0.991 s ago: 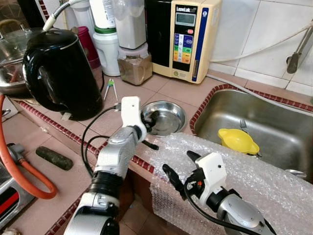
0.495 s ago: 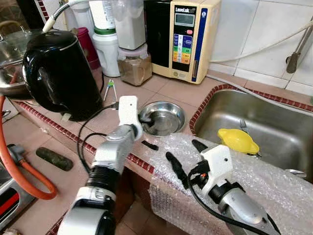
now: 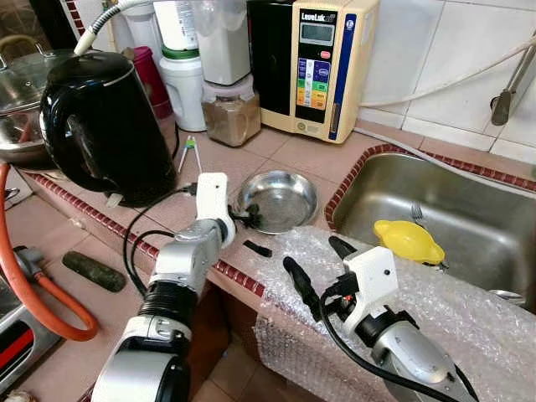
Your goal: Kitchen organization
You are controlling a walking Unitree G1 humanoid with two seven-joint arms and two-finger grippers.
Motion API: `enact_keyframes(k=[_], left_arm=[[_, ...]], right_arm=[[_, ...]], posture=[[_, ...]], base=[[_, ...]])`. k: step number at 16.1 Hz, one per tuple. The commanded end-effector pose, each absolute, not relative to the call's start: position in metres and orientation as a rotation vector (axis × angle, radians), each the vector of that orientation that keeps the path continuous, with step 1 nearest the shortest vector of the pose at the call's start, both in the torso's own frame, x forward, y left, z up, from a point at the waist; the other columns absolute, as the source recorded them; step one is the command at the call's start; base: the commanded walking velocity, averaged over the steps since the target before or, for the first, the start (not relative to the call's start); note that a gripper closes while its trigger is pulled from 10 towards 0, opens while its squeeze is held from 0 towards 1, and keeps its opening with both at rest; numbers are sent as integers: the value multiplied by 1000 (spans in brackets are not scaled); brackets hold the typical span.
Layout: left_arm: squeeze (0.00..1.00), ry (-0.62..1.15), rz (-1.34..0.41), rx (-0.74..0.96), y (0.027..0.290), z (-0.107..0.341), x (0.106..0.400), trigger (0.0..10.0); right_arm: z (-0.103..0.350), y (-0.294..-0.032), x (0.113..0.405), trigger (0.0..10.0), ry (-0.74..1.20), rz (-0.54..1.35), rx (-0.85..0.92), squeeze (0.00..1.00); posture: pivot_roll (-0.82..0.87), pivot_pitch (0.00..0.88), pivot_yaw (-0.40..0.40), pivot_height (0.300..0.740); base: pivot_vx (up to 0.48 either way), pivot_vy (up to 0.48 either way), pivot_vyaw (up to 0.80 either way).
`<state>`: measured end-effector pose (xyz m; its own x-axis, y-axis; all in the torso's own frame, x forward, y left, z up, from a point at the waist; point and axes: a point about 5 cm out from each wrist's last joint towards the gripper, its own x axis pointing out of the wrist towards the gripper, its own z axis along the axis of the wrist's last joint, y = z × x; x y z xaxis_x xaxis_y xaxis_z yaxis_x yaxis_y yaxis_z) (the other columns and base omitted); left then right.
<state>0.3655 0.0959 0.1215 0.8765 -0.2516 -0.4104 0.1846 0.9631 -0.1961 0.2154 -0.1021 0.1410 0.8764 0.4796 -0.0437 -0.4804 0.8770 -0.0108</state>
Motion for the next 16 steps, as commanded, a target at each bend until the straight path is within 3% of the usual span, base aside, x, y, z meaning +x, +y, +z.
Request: enact_keyframes(k=[1, 7, 8, 9, 10, 16], left_arm=[[0, 527, -252, -195, 88, 113, 362, 10000], [0, 571, -243, -311, 78, 112, 363, 9725], [0, 572, -238, -309, 79, 113, 364, 6667], [0, 584, -211, -294, 84, 110, 365, 471], [0, 598, -205, -296, 85, 108, 364, 0], [0, 630, -200, -302, 86, 102, 361, 0]], right_arm=[[143, -99, 217, 10000, 26, 511, -26, 0], [141, -99, 217, 10000, 29, 506, -30, 0], [142, -99, 217, 10000, 28, 506, -29, 0], [141, -97, 217, 10000, 27, 507, -30, 0], [141, -97, 217, 10000, 26, 507, -30, 0], [141, -97, 218, 10000, 26, 507, -31, 0]], posture=[[-51, 0, 99, 740], [-54, 0, 103, 740], [-53, 0, 104, 740], [-53, 0, 105, 740], [-52, 0, 107, 740], [-46, 0, 106, 740]], base=[[0, 0, 0], [0, 0, 0], [0, 0, 0], [0, 0, 0], [0, 0, 0], [0, 0, 0]])
